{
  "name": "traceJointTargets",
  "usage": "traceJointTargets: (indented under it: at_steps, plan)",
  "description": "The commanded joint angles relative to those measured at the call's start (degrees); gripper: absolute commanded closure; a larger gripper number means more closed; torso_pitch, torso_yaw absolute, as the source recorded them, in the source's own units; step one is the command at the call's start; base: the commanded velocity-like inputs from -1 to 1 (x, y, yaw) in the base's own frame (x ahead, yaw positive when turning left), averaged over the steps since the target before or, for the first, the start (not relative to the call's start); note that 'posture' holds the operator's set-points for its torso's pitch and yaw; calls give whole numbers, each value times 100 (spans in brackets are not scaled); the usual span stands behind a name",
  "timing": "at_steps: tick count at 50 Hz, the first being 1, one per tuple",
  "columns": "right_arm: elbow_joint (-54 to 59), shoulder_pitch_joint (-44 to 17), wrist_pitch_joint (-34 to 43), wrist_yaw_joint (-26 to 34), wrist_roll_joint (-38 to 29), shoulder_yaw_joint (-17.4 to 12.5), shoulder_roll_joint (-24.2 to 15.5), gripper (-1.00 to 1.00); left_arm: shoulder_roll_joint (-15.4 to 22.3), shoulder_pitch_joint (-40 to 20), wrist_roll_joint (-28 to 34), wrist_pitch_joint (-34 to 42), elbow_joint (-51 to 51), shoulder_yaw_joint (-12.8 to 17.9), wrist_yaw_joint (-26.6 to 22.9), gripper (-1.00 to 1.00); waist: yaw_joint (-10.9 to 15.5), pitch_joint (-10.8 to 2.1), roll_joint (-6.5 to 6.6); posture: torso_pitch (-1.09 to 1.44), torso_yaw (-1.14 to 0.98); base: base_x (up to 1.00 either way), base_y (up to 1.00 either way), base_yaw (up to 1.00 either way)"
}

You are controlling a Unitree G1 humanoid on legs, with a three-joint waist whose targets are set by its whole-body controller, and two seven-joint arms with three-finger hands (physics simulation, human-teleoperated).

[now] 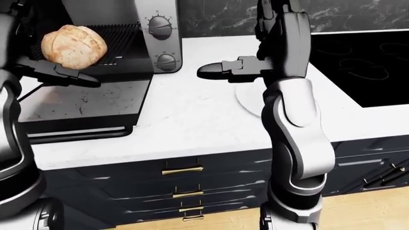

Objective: Pick the bread from the rack and place it on the plate on the counter.

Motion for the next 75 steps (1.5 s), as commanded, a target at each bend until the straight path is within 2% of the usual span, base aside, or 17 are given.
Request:
traceJointTargets:
  at_steps: [1, 4, 5, 7, 9, 23, 24, 27, 33, 39, 41, 42, 44, 53, 61, 68, 75]
  plan:
    - [-107, -170, -159, -2, -11, -39, -49, -100, 76, -208, 41, -96, -119, 38, 12, -100, -1, -147, 15, 0, 0, 0, 0, 0]
    - [-76, -198, -165, -2, -7, -45, -58, -100, 89, -259, 56, -72, -90, 38, -15, -100, -2, -152, 14, 0, 0, 0, 0, 0]
    - [-65, -200, -173, -1, -10, -42, -60, -100, 93, -285, 57, -37, -97, 35, -34, -90, -3, -151, 14, 0, 0, 0, 0, 0]
    - [-72, -213, -163, -6, -5, -40, -62, -100, 104, -288, 66, -8, -125, 30, -72, -82, -4, -151, 13, 0, 0, 0, 0, 0]
    - [-53, -203, -191, -4, -14, -32, -57, -100, 89, -280, 78, 22, -155, 10, -102, -57, -6, -148, 12, 0, 0, 0, 0, 0]
    - [-74, -197, -188, -18, 2, -54, -83, -100, 43, -254, 141, 51, -163, -14, -249, -16, -6, -146, 9, 0, 0, 0, 0, 0]
    - [-70, -194, -196, -19, -3, -48, -79, -100, 27, -245, 147, 39, -140, -29, -253, -2, -5, -146, 9, 0, 0, 0, 0, 0]
    - [-80, -175, -200, -19, -15, -40, -73, -100, 24, -244, 161, 58, -169, -31, -291, 15, -3, -154, 11, 0, 0, 0, 0, 0]
    - [-129, -149, -170, -19, -6, -61, -72, -100, 29, -194, 187, 131, -276, -9, -390, 28, -6, -158, 15, 0, 0, 0, 0, 0]
    - [-205, -131, -116, -29, 31, -95, -99, -100, 78, -211, 244, 236, -396, -5, -485, 50, -9, -157, 17, 0, 0, 0, 0, 0]
    - [-215, -113, -121, -31, 40, -97, -101, -100, 106, -231, 270, 279, -437, -4, -528, 71, -8, -153, 15, 0, 0, 0, 0, 0]
    - [-200, -106, -138, -29, 32, -92, -104, -100, 120, -262, 277, 321, -463, 0, -558, 73, -9, -152, 15, 0, 0, 0, 0, 0]
    - [-199, -124, -131, -40, 42, -91, -102, -100, 167, -325, 321, 351, -472, -15, -589, 100, -12, -148, 13, 0, 0, 0, 0, 0]
    - [-157, -233, -108, -63, 60, -83, -129, -100, 215, -704, 460, 572, -532, -107, -773, 100, -8, -123, 0, 0, 0, 0, 0, 0]
    - [-176, -296, -58, -73, 89, -122, -174, -100, 181, -1035, 581, 457, -295, -186, -845, 100, 1, -97, -24, 0, 0, 0, 0, 0]
    - [-356, -249, 70, -130, 188, -238, -297, -100, 15, -1587, 568, -6, 483, -372, -764, 100, 24, -93, -52, 0, 0, 0, 0, 0]
    - [-624, -302, 399, -270, 473, -473, -567, -100, -327, -2399, 401, -745, 1709, -525, -551, 100, 54, -89, -110, 0, 0, 0, 0, 0]
